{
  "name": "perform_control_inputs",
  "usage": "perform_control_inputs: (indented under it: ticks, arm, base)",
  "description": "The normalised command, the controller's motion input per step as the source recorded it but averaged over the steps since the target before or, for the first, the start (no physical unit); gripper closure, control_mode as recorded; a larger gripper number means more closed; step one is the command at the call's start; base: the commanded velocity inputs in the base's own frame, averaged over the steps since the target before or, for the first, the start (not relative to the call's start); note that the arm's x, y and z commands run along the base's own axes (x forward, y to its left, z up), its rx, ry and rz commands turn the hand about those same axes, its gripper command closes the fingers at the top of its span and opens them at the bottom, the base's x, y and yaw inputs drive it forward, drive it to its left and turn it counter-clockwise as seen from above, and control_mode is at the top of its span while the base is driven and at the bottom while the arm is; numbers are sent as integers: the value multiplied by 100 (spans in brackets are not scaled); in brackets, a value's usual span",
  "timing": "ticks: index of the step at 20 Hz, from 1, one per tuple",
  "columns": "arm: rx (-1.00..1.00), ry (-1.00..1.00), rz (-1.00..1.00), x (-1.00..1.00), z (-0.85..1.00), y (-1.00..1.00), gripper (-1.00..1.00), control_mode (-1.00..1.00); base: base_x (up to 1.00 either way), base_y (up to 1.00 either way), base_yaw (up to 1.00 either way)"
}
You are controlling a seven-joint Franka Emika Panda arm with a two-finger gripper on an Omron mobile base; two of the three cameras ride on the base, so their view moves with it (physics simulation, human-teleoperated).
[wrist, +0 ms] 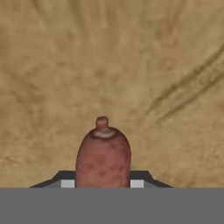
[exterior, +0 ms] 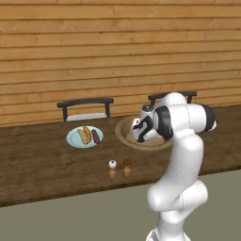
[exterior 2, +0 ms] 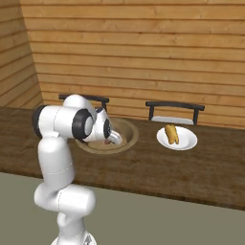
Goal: Place one bun and one sausage from the bowl on each plate.
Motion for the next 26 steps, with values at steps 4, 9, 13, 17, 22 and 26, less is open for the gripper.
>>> perform_control_inputs:
  ticks: [4,9,13,17,22,26]
  arm:
    - [-8,6,2,18,0,20,100,-100]
    - [5,-19,0,-26,79,1,100,-100]
    - [2,-9,-2,-48,100,-34,100,-100]
    - [10,-17,1,-66,97,-98,100,-100]
    - [0,-2,5,-53,73,-100,100,-100]
    - [-19,3,10,-31,26,-100,100,-100]
  base:
    - [0,0,0]
    - [0,0,0]
    - [0,0,0]
    - [0,0,0]
    - [0,0,0]
    - [0,0,0]
